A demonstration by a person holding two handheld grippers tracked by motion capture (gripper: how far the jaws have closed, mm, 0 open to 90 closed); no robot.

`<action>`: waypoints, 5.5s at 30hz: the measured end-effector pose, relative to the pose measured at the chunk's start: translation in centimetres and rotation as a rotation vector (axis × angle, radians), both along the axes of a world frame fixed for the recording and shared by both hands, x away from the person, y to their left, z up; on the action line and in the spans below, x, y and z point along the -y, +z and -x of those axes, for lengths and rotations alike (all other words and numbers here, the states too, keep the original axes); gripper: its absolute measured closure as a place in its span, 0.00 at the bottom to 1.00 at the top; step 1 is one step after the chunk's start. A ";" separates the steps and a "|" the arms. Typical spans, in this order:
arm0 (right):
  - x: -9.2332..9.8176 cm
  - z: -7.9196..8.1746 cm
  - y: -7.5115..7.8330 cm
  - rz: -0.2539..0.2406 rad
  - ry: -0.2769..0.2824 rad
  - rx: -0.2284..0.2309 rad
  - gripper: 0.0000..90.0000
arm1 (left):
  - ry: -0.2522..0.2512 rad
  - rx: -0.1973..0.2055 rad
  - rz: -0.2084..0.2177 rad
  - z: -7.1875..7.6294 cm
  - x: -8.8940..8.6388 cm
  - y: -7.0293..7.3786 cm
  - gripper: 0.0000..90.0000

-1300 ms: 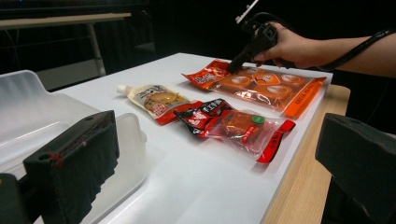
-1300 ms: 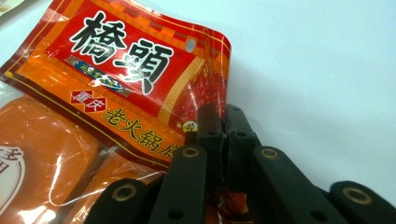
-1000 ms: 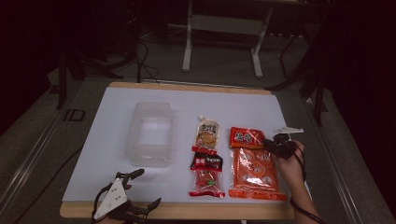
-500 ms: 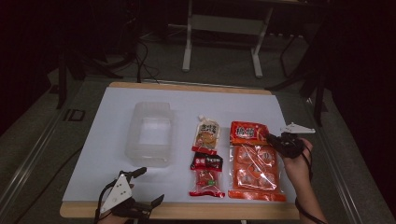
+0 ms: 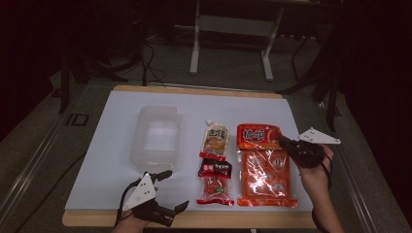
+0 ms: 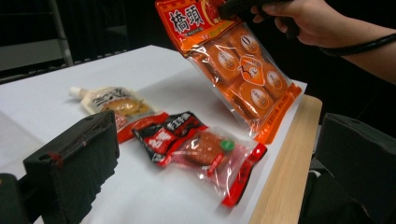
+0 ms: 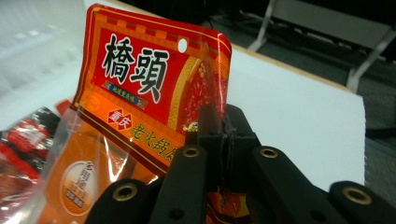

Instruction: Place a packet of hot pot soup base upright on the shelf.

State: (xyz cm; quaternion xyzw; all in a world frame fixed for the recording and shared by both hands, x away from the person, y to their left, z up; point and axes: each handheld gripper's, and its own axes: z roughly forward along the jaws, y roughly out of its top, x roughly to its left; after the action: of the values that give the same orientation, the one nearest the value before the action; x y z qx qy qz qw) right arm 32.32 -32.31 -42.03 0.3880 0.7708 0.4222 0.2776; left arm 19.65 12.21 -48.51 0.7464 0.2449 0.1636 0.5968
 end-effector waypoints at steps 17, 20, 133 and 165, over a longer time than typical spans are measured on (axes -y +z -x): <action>-1.8 5.7 3.3 -0.036 0.137 0.132 0.98 | -0.046 0.000 0.003 -2.5 5.2 1.4 0.00; -1.6 6.5 3.5 -0.050 0.151 0.135 0.98 | -0.052 -0.013 0.008 -3.0 5.9 1.3 0.00; 0.3 10.9 3.0 -0.231 0.177 0.212 0.15 | -0.148 0.165 0.102 -14.4 6.1 13.6 0.80; -1.8 9.7 0.3 -0.220 0.220 0.160 0.16 | 0.277 0.175 0.107 -16.9 -8.7 10.9 0.80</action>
State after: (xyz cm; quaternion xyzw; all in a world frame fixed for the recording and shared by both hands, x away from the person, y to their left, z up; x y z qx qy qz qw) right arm 22.66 -30.47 -41.68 0.2944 0.7332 0.5614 0.2461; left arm 36.52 20.94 -37.57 0.6556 0.3009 0.2954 0.6264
